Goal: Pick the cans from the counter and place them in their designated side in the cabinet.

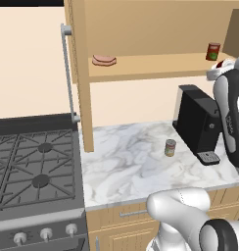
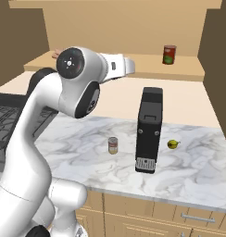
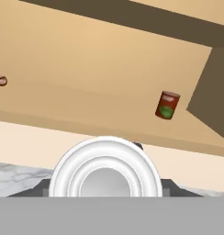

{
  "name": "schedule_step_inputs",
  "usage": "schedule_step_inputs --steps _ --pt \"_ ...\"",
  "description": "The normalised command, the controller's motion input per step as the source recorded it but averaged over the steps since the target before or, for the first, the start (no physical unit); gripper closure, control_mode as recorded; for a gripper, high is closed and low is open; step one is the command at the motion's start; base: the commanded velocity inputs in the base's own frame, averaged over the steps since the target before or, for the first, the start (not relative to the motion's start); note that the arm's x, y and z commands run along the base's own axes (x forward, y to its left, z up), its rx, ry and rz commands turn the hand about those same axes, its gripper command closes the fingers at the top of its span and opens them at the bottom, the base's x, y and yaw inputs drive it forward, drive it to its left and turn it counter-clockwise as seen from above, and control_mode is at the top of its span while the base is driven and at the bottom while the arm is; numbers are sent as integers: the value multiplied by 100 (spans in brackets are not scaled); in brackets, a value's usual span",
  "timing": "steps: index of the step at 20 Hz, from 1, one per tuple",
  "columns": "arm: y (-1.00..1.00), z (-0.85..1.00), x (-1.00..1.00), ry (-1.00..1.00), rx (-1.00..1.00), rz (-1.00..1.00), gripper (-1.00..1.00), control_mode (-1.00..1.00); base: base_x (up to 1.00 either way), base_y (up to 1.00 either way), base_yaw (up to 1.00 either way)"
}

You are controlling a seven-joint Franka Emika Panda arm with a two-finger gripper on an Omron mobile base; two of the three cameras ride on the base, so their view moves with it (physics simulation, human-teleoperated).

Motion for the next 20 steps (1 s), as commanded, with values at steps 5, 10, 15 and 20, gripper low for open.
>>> schedule_step_inputs --steps 5,10,15,20 --pt "-8 9 29 -1 0 0 100 -100 0 0 0" --pt "-10 7 33 0 0 0 100 -100 0 0 0" --pt "-11 9 29 0 0 0 100 -100 0 0 0" --pt "-12 4 28 1 0 0 100 -100 0 0 0"
